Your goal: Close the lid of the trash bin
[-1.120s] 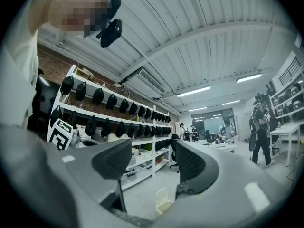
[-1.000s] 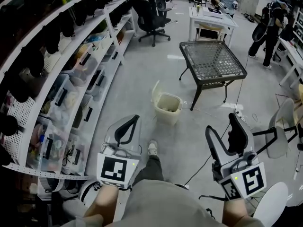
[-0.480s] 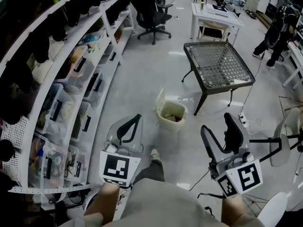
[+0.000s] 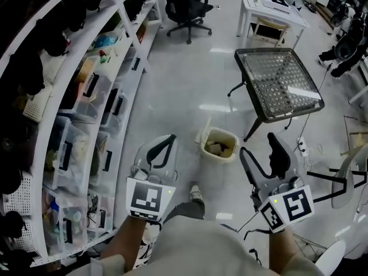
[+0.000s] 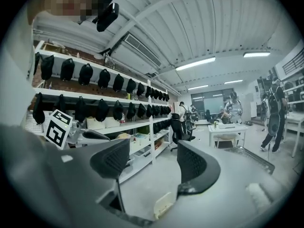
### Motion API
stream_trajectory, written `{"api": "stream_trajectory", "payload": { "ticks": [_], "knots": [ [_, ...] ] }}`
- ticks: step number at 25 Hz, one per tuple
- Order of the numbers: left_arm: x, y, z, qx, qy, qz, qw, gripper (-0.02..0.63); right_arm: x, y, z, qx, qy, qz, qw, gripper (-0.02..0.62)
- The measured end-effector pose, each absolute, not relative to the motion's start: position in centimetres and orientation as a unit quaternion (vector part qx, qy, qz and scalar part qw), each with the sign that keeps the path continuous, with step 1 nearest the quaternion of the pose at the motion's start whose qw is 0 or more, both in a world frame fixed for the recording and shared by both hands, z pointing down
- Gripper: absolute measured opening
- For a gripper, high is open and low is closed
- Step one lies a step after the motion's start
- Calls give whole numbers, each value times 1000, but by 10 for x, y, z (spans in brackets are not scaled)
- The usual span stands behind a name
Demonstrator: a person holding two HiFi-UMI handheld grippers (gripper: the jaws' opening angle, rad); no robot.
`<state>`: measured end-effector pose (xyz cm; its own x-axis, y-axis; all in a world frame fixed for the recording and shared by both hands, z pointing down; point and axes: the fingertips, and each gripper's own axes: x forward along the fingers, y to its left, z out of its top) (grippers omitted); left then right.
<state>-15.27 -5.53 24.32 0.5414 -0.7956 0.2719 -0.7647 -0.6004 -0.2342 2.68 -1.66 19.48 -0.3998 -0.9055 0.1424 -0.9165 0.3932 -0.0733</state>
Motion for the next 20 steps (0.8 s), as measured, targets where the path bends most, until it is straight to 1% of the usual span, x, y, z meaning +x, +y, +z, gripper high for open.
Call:
{"api": "stream_trajectory", "payload": {
  "ticks": [5,7,15,20],
  "knots": [
    [-174,-106,273,-879,436,-190,31,2,4,-71,221,551,-828,84,57,316],
    [-177,-119,284,-878,438,-192,16,2,1,-86,230,553,-826,94,61,316],
    [-174,-150,313,-872,442,-211,-12,2,11,-128,269,549,-821,130,87,319],
    [-169,-171,340,-855,472,-204,-63,2,9,-164,313,534,-824,158,103,324]
  ]
}}
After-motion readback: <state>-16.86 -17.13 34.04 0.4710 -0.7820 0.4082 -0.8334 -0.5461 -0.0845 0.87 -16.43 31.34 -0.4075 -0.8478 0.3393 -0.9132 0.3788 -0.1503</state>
